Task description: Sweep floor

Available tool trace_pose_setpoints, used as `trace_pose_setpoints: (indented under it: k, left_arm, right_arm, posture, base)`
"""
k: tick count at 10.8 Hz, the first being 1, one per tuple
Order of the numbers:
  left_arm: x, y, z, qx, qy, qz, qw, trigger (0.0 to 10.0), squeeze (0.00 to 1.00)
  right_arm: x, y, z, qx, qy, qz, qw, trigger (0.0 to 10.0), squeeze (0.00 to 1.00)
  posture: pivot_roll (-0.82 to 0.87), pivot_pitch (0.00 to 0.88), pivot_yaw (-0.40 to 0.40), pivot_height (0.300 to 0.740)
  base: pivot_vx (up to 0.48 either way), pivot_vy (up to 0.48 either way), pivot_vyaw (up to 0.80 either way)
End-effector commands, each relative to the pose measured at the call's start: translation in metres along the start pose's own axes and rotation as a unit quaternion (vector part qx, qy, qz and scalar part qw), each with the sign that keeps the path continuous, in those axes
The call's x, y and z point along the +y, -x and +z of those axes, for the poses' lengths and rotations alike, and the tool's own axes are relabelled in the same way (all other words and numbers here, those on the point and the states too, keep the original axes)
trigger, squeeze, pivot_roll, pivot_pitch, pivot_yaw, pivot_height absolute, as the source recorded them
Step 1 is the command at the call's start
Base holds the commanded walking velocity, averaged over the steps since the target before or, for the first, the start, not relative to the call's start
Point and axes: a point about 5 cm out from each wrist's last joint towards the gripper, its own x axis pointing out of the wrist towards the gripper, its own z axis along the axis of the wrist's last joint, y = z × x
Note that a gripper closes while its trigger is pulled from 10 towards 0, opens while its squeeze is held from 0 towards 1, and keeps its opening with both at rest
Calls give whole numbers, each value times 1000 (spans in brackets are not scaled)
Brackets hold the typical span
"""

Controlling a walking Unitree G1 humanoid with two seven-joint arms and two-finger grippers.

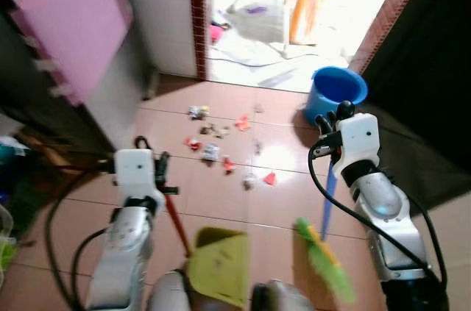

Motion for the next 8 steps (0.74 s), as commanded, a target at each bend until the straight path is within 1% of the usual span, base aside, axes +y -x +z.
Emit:
trace_pose_setpoints:
  k: [1,2,3,4,5,7,8]
  left_arm:
    - [-7,-7,6,-17,3,-13,1000,10000,0]
    - [-16,-19,11,-30,-8,-30,999,10000,0]
    - [-20,-22,13,-34,-7,-33,999,10000,0]
    - [-20,-20,12,-28,0,-35,999,10000,0]
    - [-19,-15,7,-8,7,-35,999,10000,0]
    - [-14,-18,8,-5,8,-32,999,10000,0]
    - [-11,-21,8,-3,6,-32,999,10000,0]
  right_arm:
    - [-7,-1,12,-12,35,0,999,10000,0]
    - [-7,-3,17,-7,56,17,998,10000,0]
    - [-4,-3,18,-7,61,30,998,10000,0]
    - [4,-1,15,-6,55,36,998,10000,0]
    - [16,-3,8,-9,37,40,998,10000,0]
    - [22,-4,3,-7,17,50,999,10000,0]
    - [25,-4,3,-17,19,63,998,10000,0]
  posture:
    - [-187,125,-167,740]
    - [-203,133,-186,740]
    - [-214,126,-191,740]
    - [-181,138,-117,740]
    - [-147,145,-59,740]
    - [-132,141,9,740]
    - [-126,130,32,740]
  base:
    - [0,0,0]
    - [0,0,0]
    - [0,0,0]
    - [0,0,0]
    - [0,0,0]
    - [0,0,0]
    - [0,0,0]
